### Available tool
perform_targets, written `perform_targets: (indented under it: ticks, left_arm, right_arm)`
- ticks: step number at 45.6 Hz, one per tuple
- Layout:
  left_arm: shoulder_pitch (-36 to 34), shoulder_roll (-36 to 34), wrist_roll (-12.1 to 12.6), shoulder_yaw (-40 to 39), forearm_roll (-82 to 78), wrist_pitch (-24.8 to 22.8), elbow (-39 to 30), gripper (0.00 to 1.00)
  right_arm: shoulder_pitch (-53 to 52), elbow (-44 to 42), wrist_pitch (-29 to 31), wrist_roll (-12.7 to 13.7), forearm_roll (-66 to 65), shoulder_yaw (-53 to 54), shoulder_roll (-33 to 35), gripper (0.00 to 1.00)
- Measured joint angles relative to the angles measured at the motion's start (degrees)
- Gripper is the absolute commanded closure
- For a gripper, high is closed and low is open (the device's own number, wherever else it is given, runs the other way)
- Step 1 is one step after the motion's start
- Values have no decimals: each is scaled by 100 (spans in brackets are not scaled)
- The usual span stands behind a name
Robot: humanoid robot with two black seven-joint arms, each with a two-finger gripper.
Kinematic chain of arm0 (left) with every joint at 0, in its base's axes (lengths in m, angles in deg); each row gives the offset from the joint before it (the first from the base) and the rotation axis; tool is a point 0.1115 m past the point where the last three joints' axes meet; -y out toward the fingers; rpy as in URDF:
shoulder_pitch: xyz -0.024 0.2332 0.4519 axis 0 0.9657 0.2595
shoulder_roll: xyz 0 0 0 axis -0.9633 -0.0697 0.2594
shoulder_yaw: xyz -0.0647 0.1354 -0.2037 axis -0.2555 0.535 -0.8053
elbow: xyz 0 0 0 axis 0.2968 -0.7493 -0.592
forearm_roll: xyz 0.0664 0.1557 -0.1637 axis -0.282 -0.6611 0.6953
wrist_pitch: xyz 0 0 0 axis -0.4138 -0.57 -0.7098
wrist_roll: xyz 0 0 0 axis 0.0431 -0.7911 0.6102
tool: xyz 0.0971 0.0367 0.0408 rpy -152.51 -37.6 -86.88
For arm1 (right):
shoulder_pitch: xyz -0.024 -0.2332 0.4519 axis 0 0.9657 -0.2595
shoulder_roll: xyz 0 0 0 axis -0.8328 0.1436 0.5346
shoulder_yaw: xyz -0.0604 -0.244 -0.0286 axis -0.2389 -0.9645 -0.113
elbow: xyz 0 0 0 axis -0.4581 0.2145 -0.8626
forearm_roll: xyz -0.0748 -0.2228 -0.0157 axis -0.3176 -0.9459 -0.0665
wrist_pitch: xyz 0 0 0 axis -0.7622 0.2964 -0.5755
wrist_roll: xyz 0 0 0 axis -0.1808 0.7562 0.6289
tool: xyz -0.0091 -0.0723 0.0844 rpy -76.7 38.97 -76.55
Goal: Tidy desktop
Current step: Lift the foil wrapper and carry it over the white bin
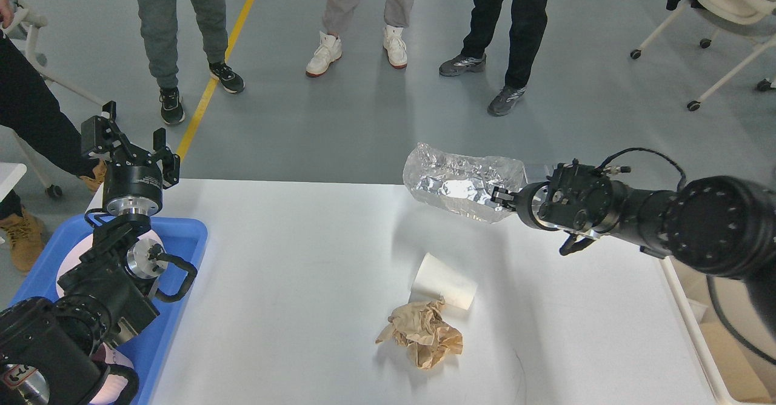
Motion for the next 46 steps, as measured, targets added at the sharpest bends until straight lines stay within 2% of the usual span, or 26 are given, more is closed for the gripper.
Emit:
perform_targets:
  ticks: [10, 18, 25, 34, 46]
  left_arm:
    - [0, 0, 0, 0, -1, 0, 0, 4]
    - [0, 0, 0, 0, -3, 0, 0, 4]
    - [0, 0, 0, 0, -2, 0, 0, 4]
    - [0, 0, 0, 0, -3, 0, 0, 4]
    - [0, 0, 0, 0, -3, 0, 0, 4]
  right_arm:
    - [-1407, 919, 963, -12, -2, 50, 926, 100]
    - [-2272, 1037, 2021, -12, 4, 75, 1509, 100]
    - [-2810, 1040, 2592, -12, 5, 81, 1888, 100]
    - [-2805, 917, 2617, 6, -29, -56, 2207, 100]
    - [-1883, 421, 2163, 24, -35, -372, 3184, 100]
